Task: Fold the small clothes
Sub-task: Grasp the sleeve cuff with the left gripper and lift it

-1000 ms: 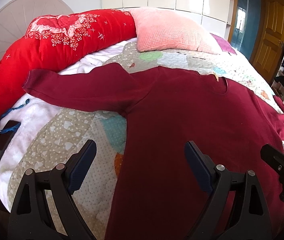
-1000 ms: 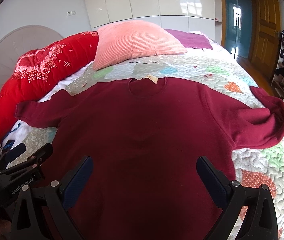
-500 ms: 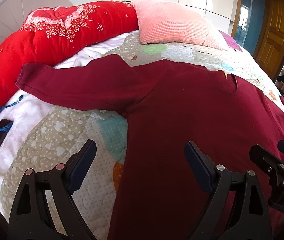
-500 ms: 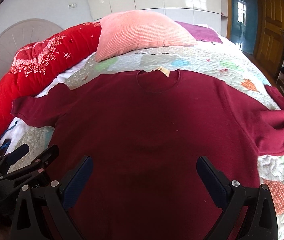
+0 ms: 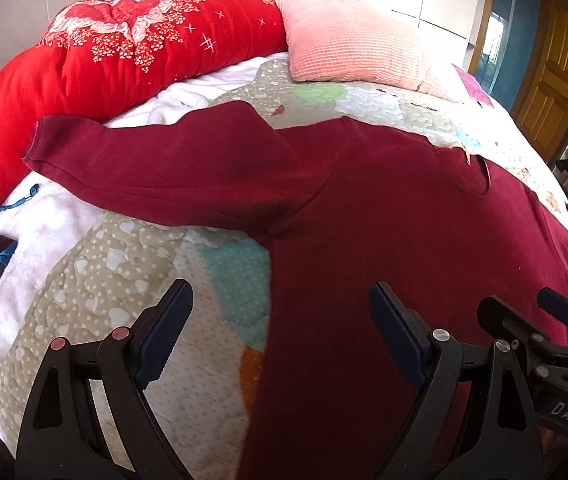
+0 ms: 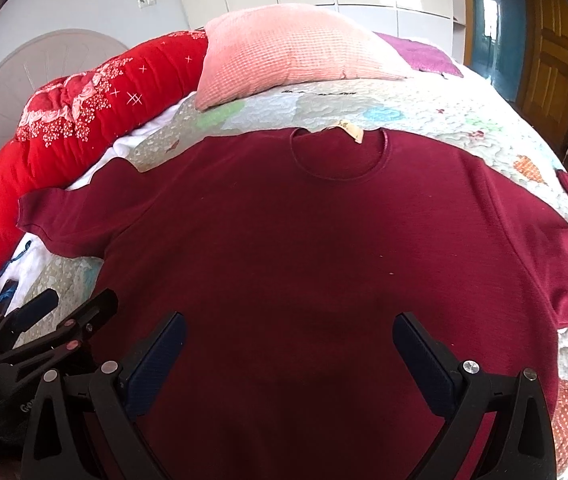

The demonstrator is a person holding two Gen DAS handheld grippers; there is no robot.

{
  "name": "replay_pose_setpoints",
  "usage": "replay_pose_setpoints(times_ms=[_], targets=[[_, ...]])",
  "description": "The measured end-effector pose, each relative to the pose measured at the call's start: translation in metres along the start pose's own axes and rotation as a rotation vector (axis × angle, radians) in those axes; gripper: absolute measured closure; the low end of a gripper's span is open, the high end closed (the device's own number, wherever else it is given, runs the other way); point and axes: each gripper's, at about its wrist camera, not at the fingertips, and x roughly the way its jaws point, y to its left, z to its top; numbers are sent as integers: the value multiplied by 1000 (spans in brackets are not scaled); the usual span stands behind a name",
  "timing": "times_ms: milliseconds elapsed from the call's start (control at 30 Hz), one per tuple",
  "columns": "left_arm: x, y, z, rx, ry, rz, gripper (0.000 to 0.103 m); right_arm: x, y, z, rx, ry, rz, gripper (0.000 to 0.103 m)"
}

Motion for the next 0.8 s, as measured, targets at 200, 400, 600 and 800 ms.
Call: replay_pose_setpoints(times_ms=[200,400,600,800], targets=[[3,64,21,-108,-23,76,13,6,8,2,-20,12,18,1],[25,182,46,-420,-43,143,13,6,11,3,-9,21,44,1],[73,245,62,-619,22,161,22,10,17,3,-22,37,59,1],[100,253,84,-630,-24,252,22,14,15,5,-1,38,68,1]])
